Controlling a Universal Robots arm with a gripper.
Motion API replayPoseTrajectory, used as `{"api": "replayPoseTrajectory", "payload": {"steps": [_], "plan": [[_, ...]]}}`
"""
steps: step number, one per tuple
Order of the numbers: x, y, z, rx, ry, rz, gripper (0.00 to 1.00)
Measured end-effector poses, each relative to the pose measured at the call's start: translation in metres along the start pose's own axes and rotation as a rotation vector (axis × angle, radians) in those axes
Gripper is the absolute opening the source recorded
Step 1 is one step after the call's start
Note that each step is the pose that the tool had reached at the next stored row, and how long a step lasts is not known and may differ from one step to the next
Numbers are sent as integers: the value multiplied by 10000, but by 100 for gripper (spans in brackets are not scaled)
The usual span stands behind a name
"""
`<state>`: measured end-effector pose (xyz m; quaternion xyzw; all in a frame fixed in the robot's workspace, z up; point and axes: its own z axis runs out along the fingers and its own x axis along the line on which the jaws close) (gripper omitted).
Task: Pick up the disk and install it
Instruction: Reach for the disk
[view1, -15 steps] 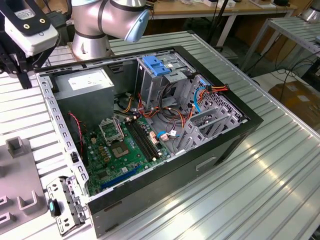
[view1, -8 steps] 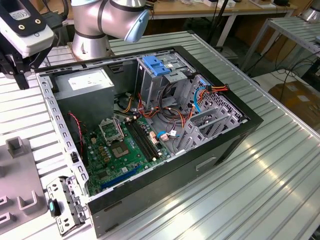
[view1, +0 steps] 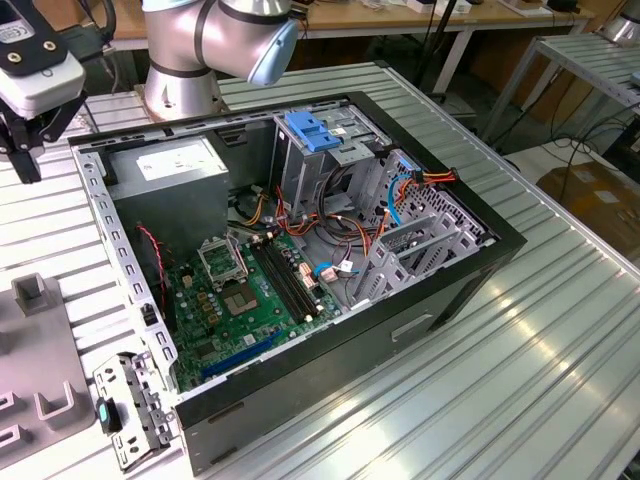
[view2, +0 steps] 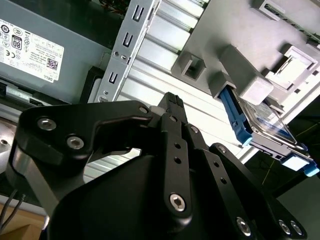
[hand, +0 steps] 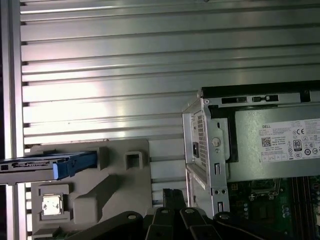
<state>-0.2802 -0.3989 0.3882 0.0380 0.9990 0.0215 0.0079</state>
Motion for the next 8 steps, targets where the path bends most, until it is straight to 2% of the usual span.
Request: {"api": "replayPoseTrajectory", "payload": {"steps": [8], "plan": [[85,-6,4,3,37,3,11]]}}
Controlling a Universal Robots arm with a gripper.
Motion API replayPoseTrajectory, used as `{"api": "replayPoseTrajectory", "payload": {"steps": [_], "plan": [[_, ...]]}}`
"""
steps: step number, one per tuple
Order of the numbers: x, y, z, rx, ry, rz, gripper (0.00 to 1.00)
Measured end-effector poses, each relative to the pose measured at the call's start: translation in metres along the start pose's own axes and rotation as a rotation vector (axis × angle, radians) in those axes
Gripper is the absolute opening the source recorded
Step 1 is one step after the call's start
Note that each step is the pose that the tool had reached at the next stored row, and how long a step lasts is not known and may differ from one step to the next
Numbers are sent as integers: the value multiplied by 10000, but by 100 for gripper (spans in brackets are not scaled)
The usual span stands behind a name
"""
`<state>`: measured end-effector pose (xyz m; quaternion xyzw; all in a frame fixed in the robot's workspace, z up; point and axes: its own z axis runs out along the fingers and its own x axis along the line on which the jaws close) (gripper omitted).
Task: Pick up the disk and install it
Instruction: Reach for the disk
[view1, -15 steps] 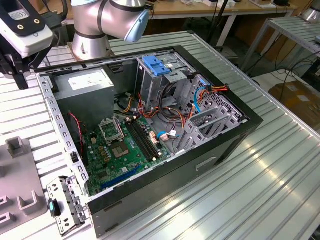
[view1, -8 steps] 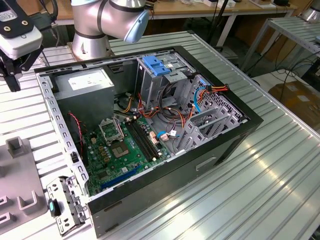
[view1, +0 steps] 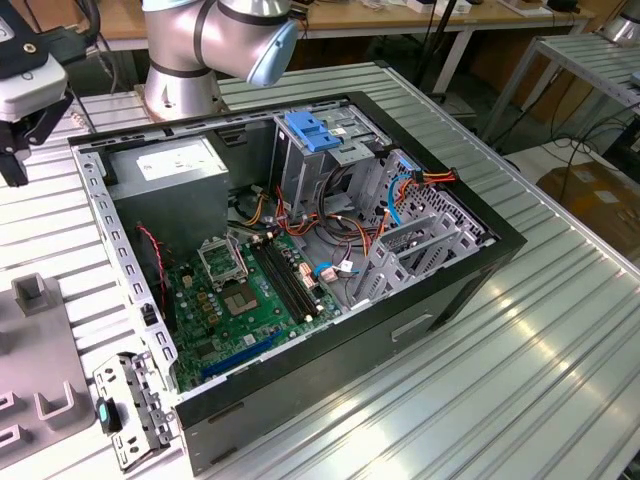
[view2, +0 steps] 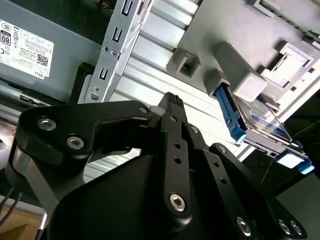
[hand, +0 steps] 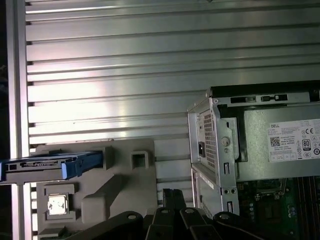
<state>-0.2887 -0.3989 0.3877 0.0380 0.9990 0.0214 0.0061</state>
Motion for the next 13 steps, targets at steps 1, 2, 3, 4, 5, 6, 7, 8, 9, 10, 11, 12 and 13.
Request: {"api": "replayPoseTrajectory", "payload": {"steps": [1,2,3,4,5,6,7,8,9,10,11,12,13], "plan": [[13,-1,1,1,9,0,11],[23,-2,2,1,14,1,11],[34,-3,2,1,21,1,11],[44,-4,3,2,29,1,11],[53,-4,3,3,36,2,11],[63,-5,4,3,45,2,11],[70,-6,4,4,52,2,11],[84,-7,4,5,64,2,11],[95,-8,5,6,69,2,11],[110,-9,5,5,74,3,11],[139,-11,5,7,84,3,11],[172,-13,6,7,96,3,11],[196,-15,7,7,103,4,11]]}}
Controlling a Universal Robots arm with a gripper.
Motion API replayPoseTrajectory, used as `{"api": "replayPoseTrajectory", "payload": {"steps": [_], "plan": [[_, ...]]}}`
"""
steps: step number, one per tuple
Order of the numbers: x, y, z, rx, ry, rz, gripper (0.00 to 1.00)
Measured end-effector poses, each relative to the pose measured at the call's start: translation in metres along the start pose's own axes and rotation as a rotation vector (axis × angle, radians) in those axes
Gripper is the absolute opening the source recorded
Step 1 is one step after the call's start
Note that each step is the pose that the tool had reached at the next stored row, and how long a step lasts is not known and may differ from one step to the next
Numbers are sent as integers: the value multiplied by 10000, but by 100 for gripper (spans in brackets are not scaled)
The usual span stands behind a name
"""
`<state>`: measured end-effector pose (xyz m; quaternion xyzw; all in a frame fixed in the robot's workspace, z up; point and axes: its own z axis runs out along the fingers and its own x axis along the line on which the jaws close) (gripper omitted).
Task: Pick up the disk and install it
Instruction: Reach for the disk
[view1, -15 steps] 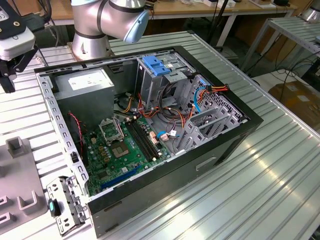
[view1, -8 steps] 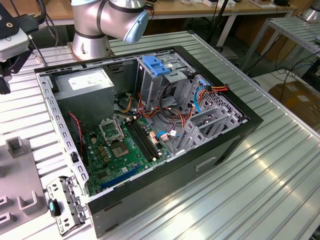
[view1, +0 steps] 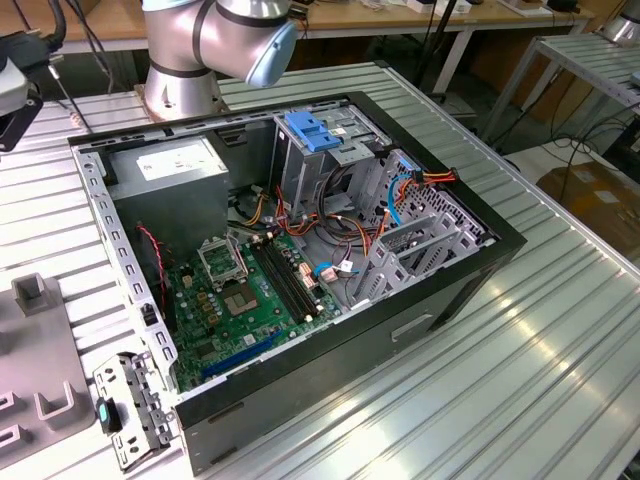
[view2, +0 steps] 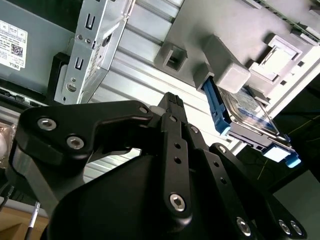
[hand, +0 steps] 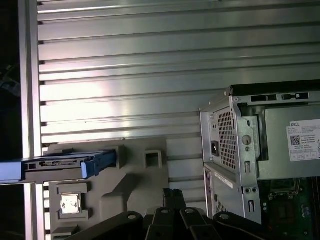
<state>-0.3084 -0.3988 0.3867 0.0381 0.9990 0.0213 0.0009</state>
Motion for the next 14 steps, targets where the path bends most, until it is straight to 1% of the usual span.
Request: {"api": "replayPoseTrajectory", "payload": {"steps": [1,3,5,7,10,11,13,14], "plan": [[28,-2,0,1,8,1,11],[58,-4,1,2,17,1,11],[113,-8,2,4,33,2,11],[146,-11,3,4,36,2,11],[245,-15,5,3,43,1,11],[295,-14,6,3,43,1,11],[370,-9,7,5,47,3,11],[443,-2,9,5,52,2,11]]}}
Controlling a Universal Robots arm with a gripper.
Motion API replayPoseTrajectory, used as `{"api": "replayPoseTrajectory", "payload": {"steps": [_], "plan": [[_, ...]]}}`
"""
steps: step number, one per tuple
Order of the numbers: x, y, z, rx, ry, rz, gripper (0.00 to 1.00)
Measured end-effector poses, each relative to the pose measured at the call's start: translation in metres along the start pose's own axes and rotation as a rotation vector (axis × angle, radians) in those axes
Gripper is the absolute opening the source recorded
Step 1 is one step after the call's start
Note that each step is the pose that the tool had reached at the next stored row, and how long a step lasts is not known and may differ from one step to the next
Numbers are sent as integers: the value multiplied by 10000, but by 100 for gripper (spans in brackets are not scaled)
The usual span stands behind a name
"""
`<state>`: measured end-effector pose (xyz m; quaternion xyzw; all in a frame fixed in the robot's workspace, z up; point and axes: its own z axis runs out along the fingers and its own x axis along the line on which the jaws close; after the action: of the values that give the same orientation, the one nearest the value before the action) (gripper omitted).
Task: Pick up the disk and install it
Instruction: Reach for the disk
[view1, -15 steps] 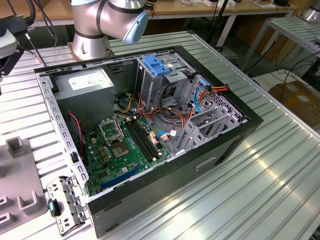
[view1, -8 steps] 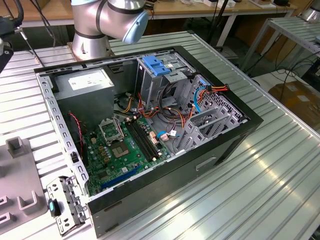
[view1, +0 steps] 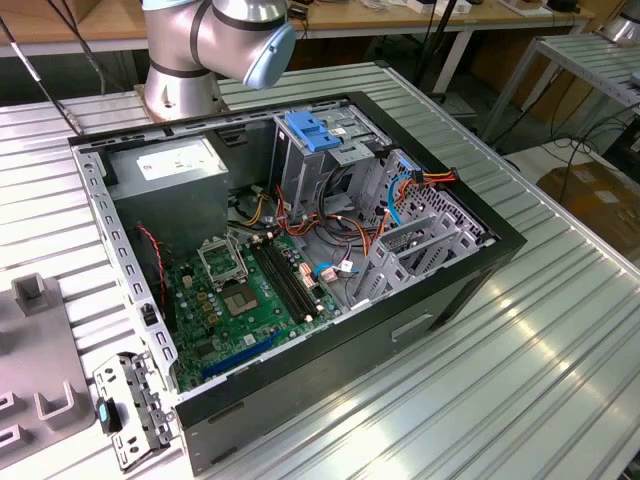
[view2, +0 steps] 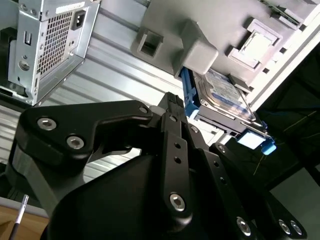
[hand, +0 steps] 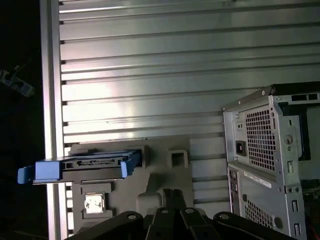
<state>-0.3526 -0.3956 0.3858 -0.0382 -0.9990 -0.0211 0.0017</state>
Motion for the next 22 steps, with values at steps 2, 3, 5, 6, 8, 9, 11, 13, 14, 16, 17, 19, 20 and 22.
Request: {"api": "replayPoseTrajectory", "payload": {"steps": [2,3,5,6,8,9,11,13,14,16,17,19,20,22], "plan": [[144,24,8,1,18,2,11],[171,33,10,2,20,1,11],[254,64,17,2,24,-1,11],[294,75,20,2,24,1,11],[393,95,28,1,25,1,11],[431,99,31,1,26,1,11],[523,102,36,1,28,1,11],[611,104,42,0,27,2,11],[665,103,44,1,29,1,11],[776,99,51,0,31,1,11],[834,96,53,0,34,1,11],[923,91,56,0,39,2,11],[961,88,58,0,42,3,11],[1031,83,60,1,50,3,11]]}}
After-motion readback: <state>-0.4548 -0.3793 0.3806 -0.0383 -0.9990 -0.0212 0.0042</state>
